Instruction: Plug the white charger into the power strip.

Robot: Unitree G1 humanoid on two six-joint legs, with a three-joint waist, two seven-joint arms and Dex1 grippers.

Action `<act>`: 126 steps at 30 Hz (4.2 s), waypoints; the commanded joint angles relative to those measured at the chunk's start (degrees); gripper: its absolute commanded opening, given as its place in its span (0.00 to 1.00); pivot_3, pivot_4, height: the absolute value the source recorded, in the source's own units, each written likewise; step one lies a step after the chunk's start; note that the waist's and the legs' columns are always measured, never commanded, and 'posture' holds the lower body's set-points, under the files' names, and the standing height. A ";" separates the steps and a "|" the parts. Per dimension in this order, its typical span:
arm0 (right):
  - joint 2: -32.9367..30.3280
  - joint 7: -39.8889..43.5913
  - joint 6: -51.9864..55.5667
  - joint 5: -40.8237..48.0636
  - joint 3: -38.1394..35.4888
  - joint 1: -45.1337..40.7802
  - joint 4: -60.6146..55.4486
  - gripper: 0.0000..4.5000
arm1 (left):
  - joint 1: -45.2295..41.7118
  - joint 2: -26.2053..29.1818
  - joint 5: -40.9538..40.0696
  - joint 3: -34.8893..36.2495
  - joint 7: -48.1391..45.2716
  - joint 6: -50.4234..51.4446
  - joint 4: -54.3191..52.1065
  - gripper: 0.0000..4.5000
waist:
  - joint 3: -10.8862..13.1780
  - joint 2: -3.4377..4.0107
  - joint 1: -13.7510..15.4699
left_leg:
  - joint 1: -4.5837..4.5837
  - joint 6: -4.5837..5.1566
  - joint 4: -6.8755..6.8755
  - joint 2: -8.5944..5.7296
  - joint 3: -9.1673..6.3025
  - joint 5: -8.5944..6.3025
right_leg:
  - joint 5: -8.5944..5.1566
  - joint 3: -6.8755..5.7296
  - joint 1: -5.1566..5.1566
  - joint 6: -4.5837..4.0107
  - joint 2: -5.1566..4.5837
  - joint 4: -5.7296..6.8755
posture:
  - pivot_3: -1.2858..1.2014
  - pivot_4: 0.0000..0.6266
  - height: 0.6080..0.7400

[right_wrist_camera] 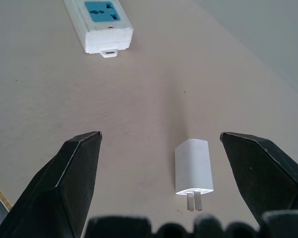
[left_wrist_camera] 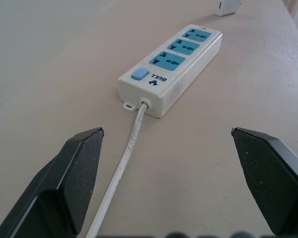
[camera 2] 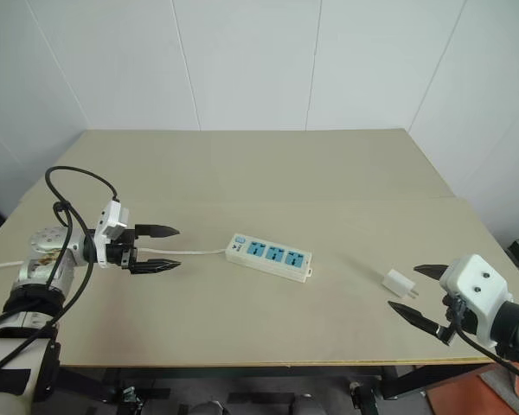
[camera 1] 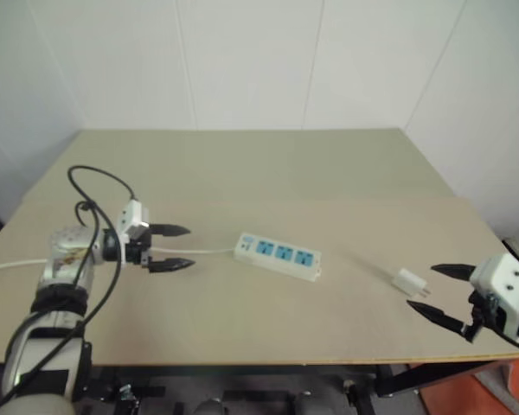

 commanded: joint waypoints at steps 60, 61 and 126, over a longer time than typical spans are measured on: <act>3.91 -24.37 25.21 1.95 12.66 -10.97 -19.69 1.00 | -18.19 -13.54 21.71 -6.34 14.68 -9.62 27.71 0.00 | -0.05 -0.05 -0.01 | 0.00 0.00 0.06 -0.06 -0.04 0.00 | 0.02 0.02 0.03 0.03 0.00 0.08 | 0.52 0.24 1.00; 3.90 -24.38 25.29 2.04 12.73 -11.03 -19.73 1.00 | -17.92 -13.47 21.04 -6.05 13.87 -9.04 26.62 0.00 | -0.05 -0.05 -0.03 | 0.00 0.00 0.06 -0.06 -0.03 0.00 | 0.02 0.02 0.03 0.03 0.00 0.09 | 0.52 0.24 1.00; 9.96 -28.53 22.58 -6.34 22.23 -11.84 -19.32 1.00 | -1.83 -21.12 -2.51 2.28 -1.62 -18.61 13.45 0.99 | -0.06 -0.04 0.17 | -0.10 0.00 0.04 -0.02 -0.01 0.00 | 0.05 0.00 -0.03 -0.02 -0.01 -0.10 | 0.52 0.24 1.00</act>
